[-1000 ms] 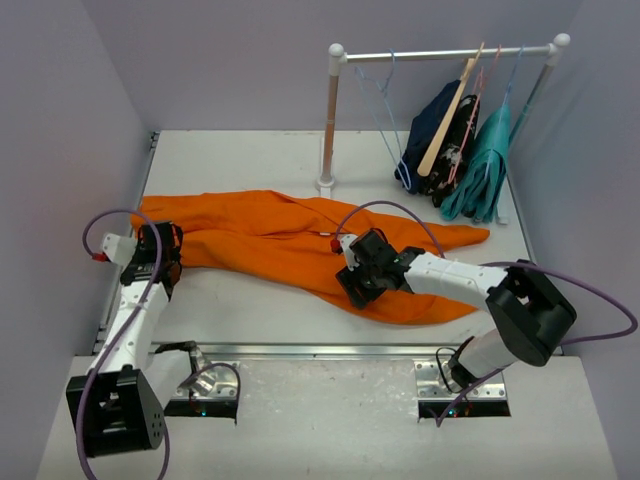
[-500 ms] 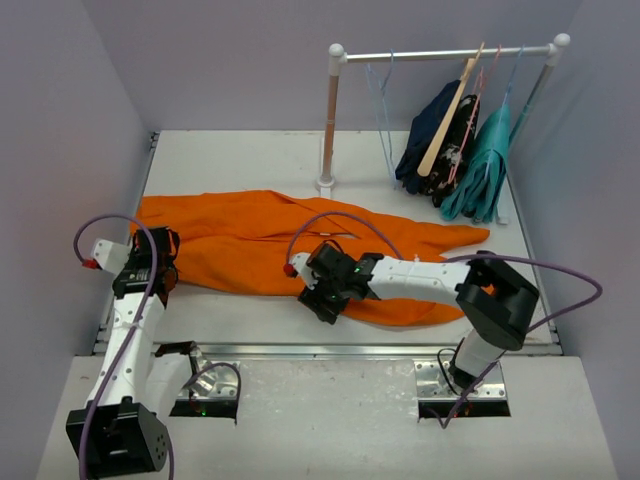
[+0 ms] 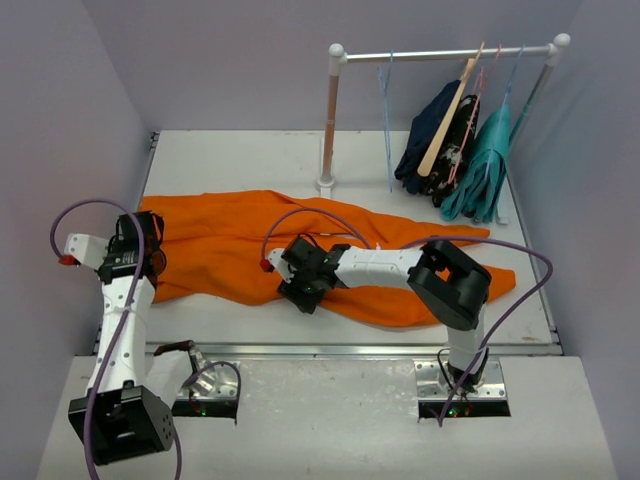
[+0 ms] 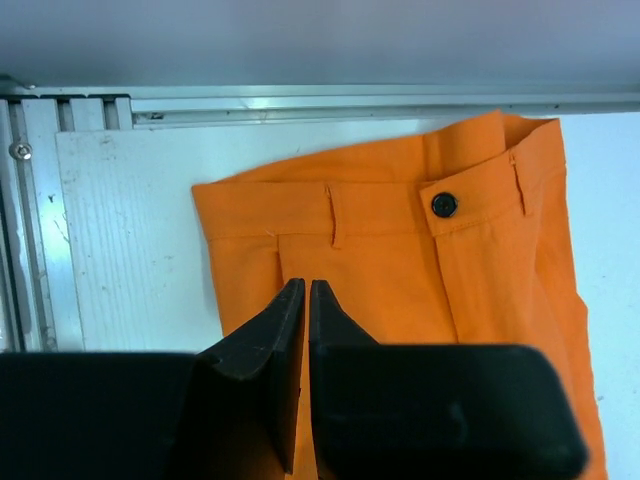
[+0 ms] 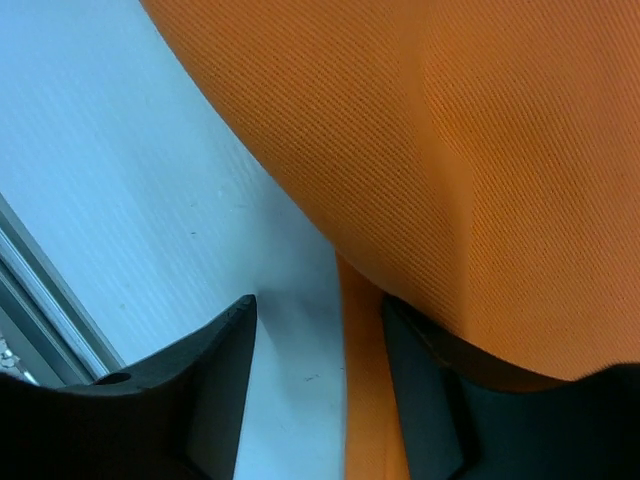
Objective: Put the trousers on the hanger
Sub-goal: Flatten out the trousers at the center of the board.
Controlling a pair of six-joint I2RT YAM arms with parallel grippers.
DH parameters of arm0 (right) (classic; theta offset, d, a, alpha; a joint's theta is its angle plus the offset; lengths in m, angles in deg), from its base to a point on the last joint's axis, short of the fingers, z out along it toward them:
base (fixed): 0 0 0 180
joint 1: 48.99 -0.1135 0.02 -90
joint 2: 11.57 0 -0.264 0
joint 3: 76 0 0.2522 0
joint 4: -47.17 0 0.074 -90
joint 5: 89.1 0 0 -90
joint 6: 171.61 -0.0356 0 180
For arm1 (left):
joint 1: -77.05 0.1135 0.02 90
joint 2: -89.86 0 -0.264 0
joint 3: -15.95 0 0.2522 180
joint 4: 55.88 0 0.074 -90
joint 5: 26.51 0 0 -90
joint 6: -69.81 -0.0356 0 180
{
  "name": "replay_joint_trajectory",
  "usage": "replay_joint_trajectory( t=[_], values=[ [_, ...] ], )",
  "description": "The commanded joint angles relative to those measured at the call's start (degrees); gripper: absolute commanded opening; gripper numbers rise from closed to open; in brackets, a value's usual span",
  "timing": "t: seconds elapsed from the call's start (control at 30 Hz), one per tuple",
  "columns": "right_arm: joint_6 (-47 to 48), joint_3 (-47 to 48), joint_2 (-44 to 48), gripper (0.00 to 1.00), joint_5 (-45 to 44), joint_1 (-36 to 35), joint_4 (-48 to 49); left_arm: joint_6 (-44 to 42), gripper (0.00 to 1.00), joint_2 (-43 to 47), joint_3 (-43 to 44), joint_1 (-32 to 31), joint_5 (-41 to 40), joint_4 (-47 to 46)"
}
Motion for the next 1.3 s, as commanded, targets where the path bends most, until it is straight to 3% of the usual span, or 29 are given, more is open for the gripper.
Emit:
replay_joint_trajectory(
  t=[0.0, 0.1, 0.17, 0.43, 0.57, 0.67, 0.73, 0.87, 0.97, 1.03, 1.27],
  values=[
    [-1.22, 0.07, -0.99, 0.47, 4.76, 0.14, -6.97, -10.28, 0.23, 2.11, 0.97, 0.72, 6.86, -8.32],
    [-2.25, -3.67, 0.69, 0.5, 13.86, 0.14, -8.12, -13.95, 0.78, -0.18, 1.01, 0.72, 14.21, -12.46],
    [-2.47, -5.65, 1.67, 0.5, 18.58, -0.02, -8.59, -13.87, 0.92, -2.95, 1.11, 0.72, 19.06, -13.01],
    [-4.42, -16.46, 15.27, 0.53, 15.91, -1.36, -9.76, -13.38, 0.96, -17.12, 0.78, -2.33, 30.0, -18.49],
    [-8.9, -17.94, 22.59, 0.63, 10.34, 1.7, -6.18, -9.28, 0.97, -23.06, -0.56, -5.16, 28.87, -18.64],
    [-16.8, -20.09, 27.52, 0.64, 4.42, 9.93, -3.43, -4.51, 0.97, -24.86, -2.95, -5.17, 25.29, -18.16],
    [-23.2, -22.19, 29.42, 0.64, -4.86, 15.74, -3.29, -1.7, 0.97, -25.6, -3.81, -5.17, 23.27, -16.99],
    [-30.04, -29.76, 32.65, 0.69, -12.29, 27.87, -3.02, -0.65, 0.97, -28.77, -5.46, -5.62, 25.9, -20.76],
    [-34.74, -32.12, 34.36, 0.73, -18.28, 29.67, -6.1, -0.7, 0.97, -34.4, -3.97, -6.32, 26.59, -22.45],
    [-40.82, -32.73, 35.34, 0.99, -25.08, 30.08, -11.65, -0.19, 0.98, -38.63, -2.7, -6.4, 26.19, -21.26],
    [-53.56, -39.92, 44.9, 0.99, -28.1, 36.22, -19.24, 8.54, 1.0, -52.1, 0.03, -6.24, 21.27, -15.75]
  ],
)
